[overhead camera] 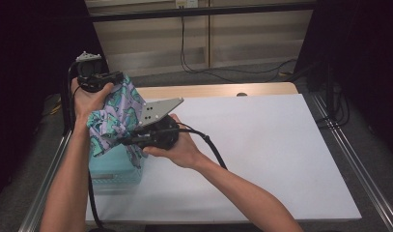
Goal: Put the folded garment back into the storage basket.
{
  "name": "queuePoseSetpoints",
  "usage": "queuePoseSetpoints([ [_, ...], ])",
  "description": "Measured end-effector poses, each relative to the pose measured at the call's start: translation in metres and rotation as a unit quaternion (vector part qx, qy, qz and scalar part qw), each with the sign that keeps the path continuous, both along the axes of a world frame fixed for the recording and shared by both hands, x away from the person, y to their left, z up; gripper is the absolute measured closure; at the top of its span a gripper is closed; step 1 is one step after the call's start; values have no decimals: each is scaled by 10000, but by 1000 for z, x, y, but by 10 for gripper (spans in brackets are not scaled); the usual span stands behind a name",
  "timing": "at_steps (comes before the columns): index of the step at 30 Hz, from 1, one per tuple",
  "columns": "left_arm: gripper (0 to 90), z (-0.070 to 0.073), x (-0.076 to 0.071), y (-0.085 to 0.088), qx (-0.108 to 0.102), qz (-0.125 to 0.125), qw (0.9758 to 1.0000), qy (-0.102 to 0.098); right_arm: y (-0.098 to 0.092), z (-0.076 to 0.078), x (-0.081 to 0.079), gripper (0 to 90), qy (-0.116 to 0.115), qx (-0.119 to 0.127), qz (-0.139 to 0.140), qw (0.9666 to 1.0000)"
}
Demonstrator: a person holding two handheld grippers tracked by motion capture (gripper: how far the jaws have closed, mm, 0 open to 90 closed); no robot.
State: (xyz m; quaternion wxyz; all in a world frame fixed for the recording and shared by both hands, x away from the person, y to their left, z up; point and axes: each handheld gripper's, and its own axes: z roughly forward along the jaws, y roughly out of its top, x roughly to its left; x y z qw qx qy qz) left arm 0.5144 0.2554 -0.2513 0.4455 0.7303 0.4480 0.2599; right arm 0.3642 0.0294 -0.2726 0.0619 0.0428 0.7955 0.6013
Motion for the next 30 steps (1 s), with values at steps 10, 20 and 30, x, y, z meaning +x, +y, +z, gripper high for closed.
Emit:
queuePoseSetpoints([
  [10,822,-4,5,15,83,131,9999,32,12,-2,8,839,46,-42,29,10000],
  [20,822,-16,22,21,216,86,9997,122,26,-9,19,839,116,-220,-21,9997],
  [30,823,-30,33,16,263,22,9995,176,29,-18,28,840,163,-406,-127,9990],
])
